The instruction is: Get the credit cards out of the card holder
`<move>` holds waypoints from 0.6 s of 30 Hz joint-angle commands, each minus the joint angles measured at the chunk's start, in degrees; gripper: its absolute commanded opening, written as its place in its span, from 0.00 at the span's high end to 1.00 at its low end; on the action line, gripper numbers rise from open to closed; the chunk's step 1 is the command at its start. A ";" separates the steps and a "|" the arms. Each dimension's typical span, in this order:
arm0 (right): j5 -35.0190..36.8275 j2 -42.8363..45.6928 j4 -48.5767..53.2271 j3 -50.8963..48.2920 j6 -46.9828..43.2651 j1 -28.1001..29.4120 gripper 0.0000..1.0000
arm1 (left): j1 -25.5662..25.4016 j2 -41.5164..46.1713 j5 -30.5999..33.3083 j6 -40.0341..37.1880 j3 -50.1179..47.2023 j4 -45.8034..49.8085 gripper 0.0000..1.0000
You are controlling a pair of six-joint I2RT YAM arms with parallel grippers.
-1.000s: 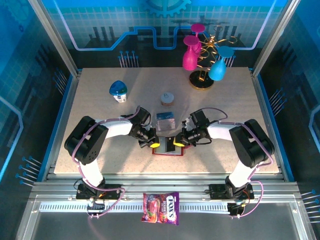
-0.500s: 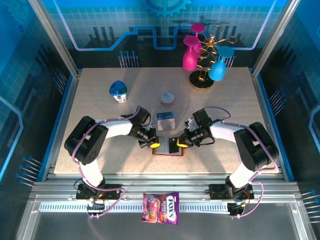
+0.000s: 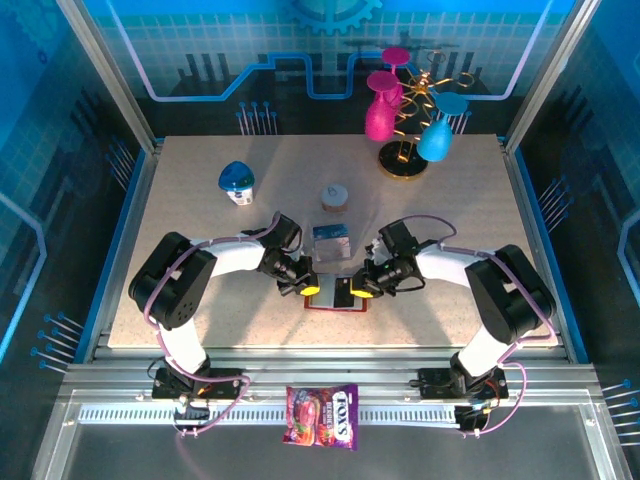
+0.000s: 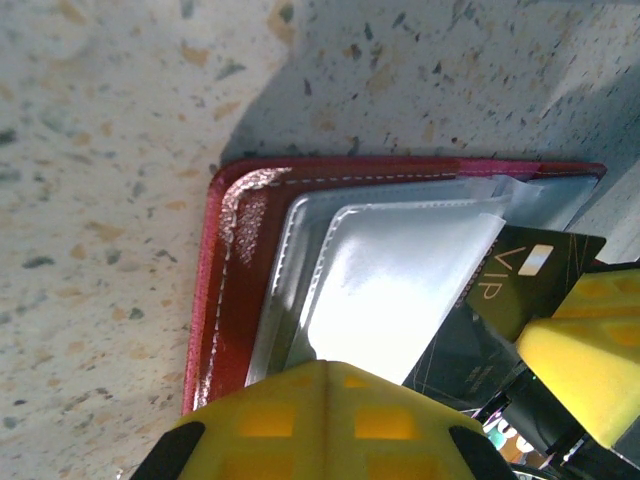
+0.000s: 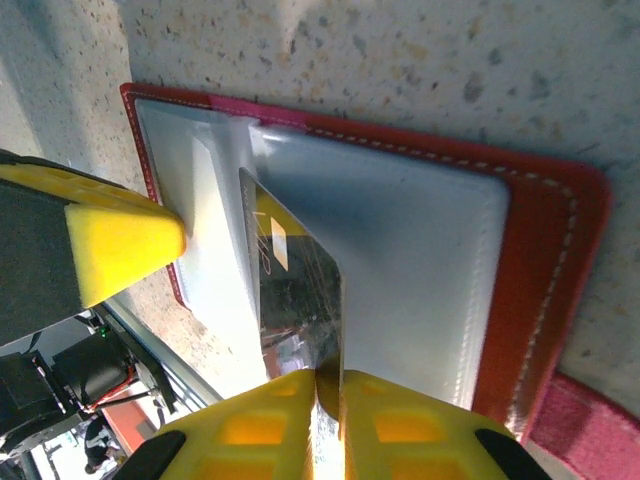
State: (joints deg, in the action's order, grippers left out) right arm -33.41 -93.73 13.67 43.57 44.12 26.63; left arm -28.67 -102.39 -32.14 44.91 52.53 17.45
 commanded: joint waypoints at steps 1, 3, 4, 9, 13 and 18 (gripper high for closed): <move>0.39 2.28 0.04 1.25 1.88 1.04 0.84 | -0.55 -0.89 1.99 0.09 -0.85 1.92 0.96; 0.58 2.62 0.30 1.48 2.09 1.24 0.84 | -0.58 -0.93 1.89 0.09 -0.82 1.85 0.96; 0.54 2.77 0.51 1.52 2.11 1.23 0.84 | -0.56 -1.03 1.87 0.09 -0.85 1.76 0.96; 0.68 3.25 1.35 2.06 2.12 1.61 0.84 | -0.56 -1.21 1.73 0.03 -0.85 1.54 0.96; 0.72 3.22 1.61 2.49 2.29 1.81 0.85 | -0.63 -1.16 1.67 0.09 -1.01 1.50 0.96; 0.93 3.31 1.58 2.57 2.49 2.10 0.86 | -0.59 -1.17 1.58 0.10 -0.99 1.32 0.96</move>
State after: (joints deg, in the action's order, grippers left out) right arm -32.99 -91.59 13.78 44.80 45.89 28.08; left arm -28.67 -102.39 -32.16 44.91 52.51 17.30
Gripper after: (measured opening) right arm 0.146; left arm 0.052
